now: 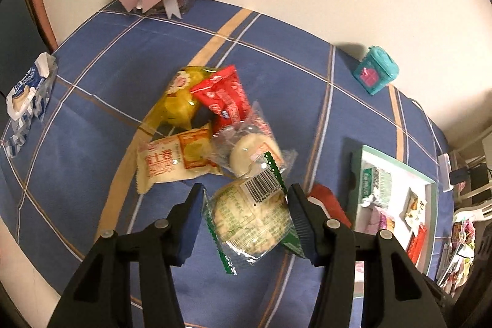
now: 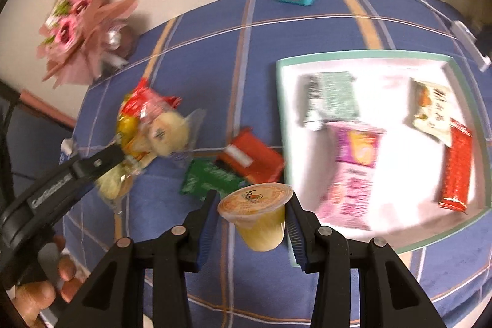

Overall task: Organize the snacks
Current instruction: 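Carry the jelly cup and pastry onto the white tray and open both tools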

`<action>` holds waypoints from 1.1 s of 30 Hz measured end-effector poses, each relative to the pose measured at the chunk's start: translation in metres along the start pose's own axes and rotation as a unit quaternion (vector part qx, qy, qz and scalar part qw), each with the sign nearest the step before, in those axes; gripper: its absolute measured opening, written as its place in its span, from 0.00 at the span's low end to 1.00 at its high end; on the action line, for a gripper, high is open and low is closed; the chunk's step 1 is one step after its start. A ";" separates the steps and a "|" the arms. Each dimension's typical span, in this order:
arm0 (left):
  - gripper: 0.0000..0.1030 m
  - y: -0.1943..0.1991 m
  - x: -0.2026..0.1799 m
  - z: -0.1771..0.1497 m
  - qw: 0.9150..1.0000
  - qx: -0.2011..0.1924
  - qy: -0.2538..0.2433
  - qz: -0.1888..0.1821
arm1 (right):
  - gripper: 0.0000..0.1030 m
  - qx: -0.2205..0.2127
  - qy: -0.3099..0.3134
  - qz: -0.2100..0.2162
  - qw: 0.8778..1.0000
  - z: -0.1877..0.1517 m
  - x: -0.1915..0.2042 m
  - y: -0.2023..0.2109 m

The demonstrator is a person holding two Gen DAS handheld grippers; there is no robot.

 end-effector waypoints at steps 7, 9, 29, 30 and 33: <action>0.55 0.001 -0.041 -0.009 0.999 0.001 -0.032 -0.018 | 0.44 -0.016 -0.070 -0.019 0.997 0.011 -0.061 0.011; 0.55 0.000 -0.055 -0.012 0.999 0.003 -0.044 -0.026 | 0.43 -0.022 -0.088 -0.025 0.996 0.012 -0.080 0.018; 0.55 -0.020 -0.204 -0.051 0.980 0.022 -0.176 -0.091 | 0.44 -0.059 -0.177 -0.053 0.981 0.014 -0.184 0.055; 0.55 -0.024 -0.208 -0.051 0.980 0.023 -0.178 -0.091 | 0.44 -0.058 -0.177 -0.052 0.981 0.015 -0.184 0.054; 0.55 -0.033 -0.215 -0.050 0.978 0.024 -0.184 -0.091 | 0.44 -0.056 -0.176 -0.049 0.982 0.018 -0.185 0.049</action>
Point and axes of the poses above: each gripper's, at about its wrist camera, not at the fingertips, and y roughly against the way its jaws point, x to its left, z to its top, the point moved 6 cm from there along -y, roughly the way its jaws point, and after that the axes turned 1 degree about -x, right-handed, at the moved point
